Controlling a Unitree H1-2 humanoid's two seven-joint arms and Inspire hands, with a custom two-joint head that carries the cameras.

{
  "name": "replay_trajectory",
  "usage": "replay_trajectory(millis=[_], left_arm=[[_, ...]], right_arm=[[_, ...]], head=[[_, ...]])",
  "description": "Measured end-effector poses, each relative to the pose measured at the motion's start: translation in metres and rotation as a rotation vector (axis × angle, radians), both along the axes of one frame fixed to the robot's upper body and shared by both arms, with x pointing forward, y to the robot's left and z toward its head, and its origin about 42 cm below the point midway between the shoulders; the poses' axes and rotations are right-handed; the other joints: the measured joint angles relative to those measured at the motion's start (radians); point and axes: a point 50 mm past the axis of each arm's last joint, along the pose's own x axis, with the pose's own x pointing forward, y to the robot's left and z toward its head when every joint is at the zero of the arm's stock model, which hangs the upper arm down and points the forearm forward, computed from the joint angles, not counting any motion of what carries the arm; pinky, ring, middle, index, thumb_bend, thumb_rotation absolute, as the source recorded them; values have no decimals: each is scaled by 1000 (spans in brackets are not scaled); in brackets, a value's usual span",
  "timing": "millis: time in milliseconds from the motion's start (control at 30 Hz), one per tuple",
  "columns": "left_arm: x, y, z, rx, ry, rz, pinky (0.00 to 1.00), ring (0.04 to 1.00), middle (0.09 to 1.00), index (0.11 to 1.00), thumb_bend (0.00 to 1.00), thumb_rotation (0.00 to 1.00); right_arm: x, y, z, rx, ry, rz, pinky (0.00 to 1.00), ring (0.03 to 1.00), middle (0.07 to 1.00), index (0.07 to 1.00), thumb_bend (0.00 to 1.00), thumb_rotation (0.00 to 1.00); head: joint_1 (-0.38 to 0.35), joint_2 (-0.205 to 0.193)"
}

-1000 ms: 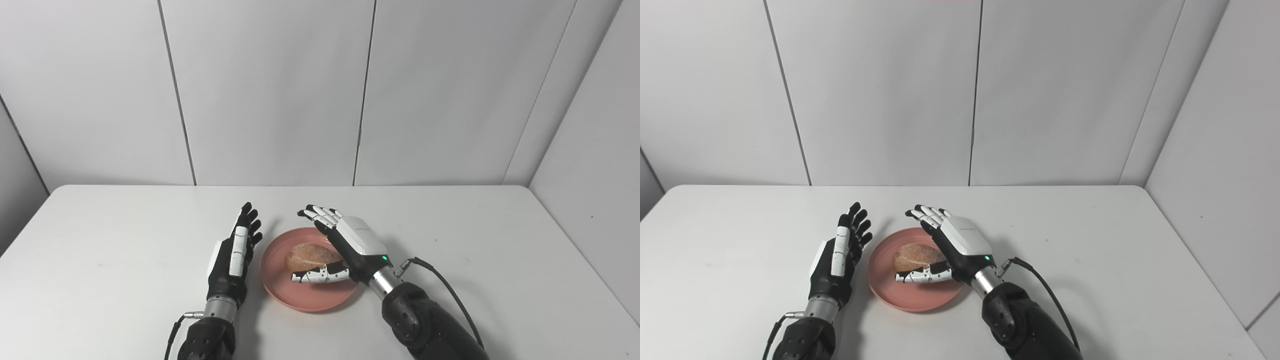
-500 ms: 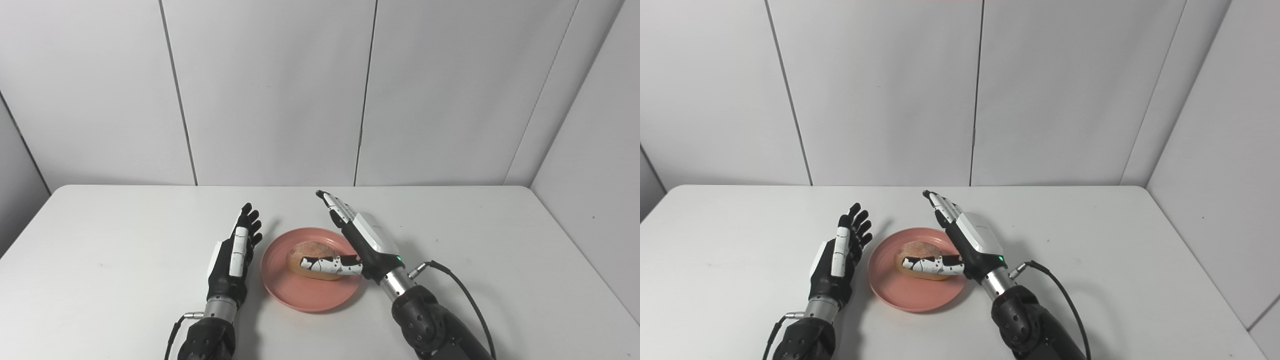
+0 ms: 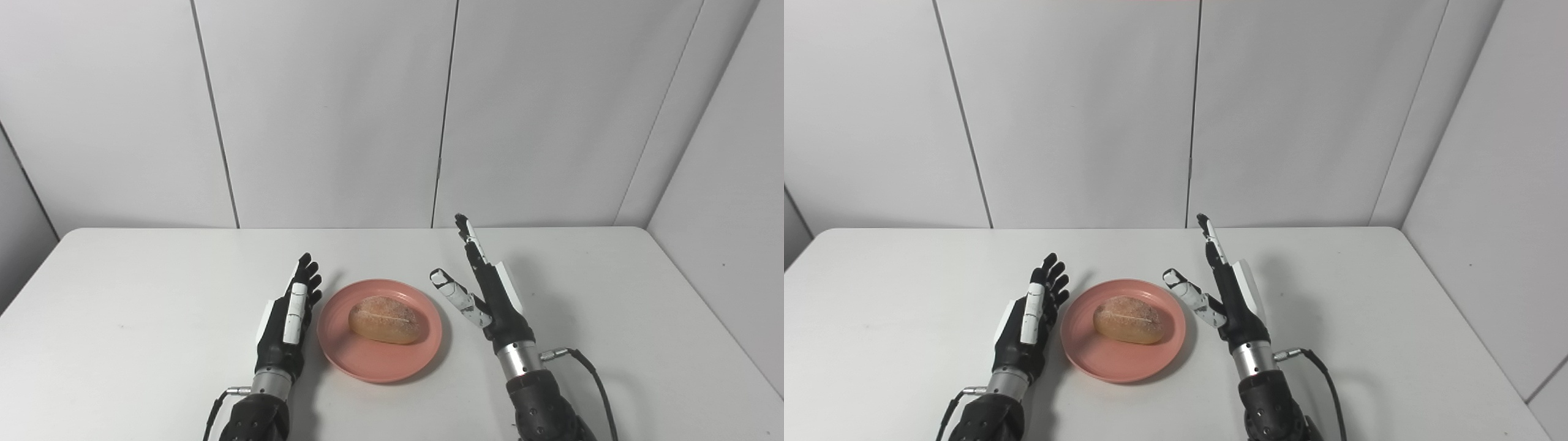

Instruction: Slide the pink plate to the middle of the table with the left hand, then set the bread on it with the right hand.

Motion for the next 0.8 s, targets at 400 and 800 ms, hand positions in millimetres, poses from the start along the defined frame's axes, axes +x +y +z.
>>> replay_trajectory(millis=[400,800], left_arm=[[-7,0,0,17,-14,-16,993,993,1000,1000,813,1000],[-12,-1,-6,21,-1,-18,1000,997,1000,1000,805,1000]], right_arm=[[-1,5,-19,108,83,-5,1000,1000,1000,1000,644,1000],[-3,10,-42,182,169,-20,1000,1000,1000,1000,667,1000]], head=[[0,2],[2,5]])
